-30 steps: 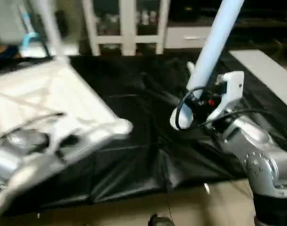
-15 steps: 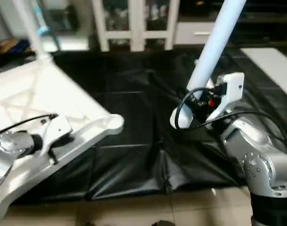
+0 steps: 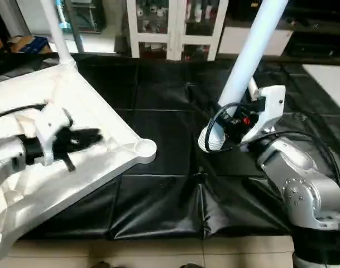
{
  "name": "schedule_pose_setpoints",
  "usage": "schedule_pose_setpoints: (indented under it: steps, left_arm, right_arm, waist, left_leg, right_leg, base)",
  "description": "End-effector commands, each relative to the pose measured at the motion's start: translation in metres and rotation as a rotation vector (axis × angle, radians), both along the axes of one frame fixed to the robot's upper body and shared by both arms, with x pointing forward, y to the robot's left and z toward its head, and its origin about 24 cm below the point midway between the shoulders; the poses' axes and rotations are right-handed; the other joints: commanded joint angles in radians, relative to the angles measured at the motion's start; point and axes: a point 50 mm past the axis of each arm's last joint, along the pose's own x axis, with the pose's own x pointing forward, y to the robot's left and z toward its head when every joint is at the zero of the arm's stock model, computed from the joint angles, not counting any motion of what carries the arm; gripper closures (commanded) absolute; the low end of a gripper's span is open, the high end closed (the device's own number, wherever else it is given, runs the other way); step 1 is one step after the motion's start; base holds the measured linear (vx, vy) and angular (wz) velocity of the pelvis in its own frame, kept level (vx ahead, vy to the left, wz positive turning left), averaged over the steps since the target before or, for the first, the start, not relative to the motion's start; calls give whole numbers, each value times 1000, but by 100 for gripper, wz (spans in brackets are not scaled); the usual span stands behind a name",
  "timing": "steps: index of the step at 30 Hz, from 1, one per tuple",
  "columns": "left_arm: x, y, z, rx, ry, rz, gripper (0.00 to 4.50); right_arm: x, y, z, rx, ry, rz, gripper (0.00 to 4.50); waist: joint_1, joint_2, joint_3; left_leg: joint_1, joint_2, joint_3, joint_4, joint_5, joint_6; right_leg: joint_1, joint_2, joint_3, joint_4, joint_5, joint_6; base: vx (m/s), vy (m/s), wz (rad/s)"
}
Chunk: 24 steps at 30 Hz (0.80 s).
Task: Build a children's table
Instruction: Insert table leg to table base
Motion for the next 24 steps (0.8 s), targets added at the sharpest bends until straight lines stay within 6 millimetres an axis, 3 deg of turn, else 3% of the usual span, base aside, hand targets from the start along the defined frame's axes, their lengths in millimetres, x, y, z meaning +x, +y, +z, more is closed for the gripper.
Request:
schedule_pose_setpoints:
  steps: [1, 2, 3, 6, 9, 11, 15, 20, 24]
  left_arm:
    - [-9, -16, -16, 14, 91, -9, 323]
    - [-11, -21, -23, 22, 102, -12, 317]
    - [-12, -24, -27, 27, 109, -15, 317]
    - [-12, -30, -43, 64, 114, -8, 279]
    - [-10, -30, -50, 130, 111, 25, 269]
    - [-5, -29, -53, 189, 92, 73, 237]
    - [-3, -28, -56, 230, 77, 95, 233]
    - [-2, -28, -59, 253, 85, 100, 231]
    - [-5, -27, -62, 272, 122, 102, 231]
  right_arm:
    - [3, 2, 6, -5, -33, 15, 269]
    - [3, 2, 6, -8, -34, 19, 269]
    - [4, 3, 7, -9, -35, 21, 269]
    - [5, 4, 7, -15, -33, 34, 269]
    - [5, 7, 7, -26, -32, 49, 269]
    - [5, 8, 6, -28, -32, 53, 269]
    - [6, 8, 6, -27, -32, 53, 269]
    - [5, 9, 5, -27, -30, 55, 269]
    - [5, 8, 5, -28, -30, 54, 269]
  waist:
    - [-3, -19, -62]
    - [-2, -17, -60]
    - [-2, -17, -60]
    - [-4, -20, -62]
    - [-5, -28, -62]
    - [-5, -29, -64]
    - [-4, -29, -67]
    - [-2, -27, -71]
    - [-2, -25, -68]
  left_leg:
    - [8, 30, 1, -84, -139, 4]
    - [10, 30, 1, -84, -148, 3]
    - [10, 30, 1, -84, -148, 3]
    - [9, 27, 1, -86, -151, -5]
    - [9, 27, 0, -86, -159, -9]
    - [8, 27, -1, -84, -142, -2]
    - [5, 27, -1, -82, -107, 4]
    - [3, 25, 2, -75, -28, 32]
    - [5, 26, 2, -77, -57, 31]
  right_leg:
    - [54, -44, 46, -67, -285, -156]
    - [49, -44, 50, -76, -331, -133]
    - [49, -44, 50, -76, -331, -133]
    - [47, -38, 52, -78, -319, -107]
    - [48, -36, 52, -78, -305, -102]
    - [49, -36, 52, -74, -275, -107]
    - [52, -36, 53, -68, -226, -126]
    - [54, -33, 52, -53, -92, -177]
    - [54, -35, 52, -57, -133, -182]
  base:
    - [0, 0, 0]
    - [0, 0, 0]
    - [0, 0, 0]
    - [0, 0, 0]
    - [0, 0, 0]
    - [0, 0, 0]
    - [0, 0, 0]
    - [0, 0, 0]
    - [0, 0, 0]
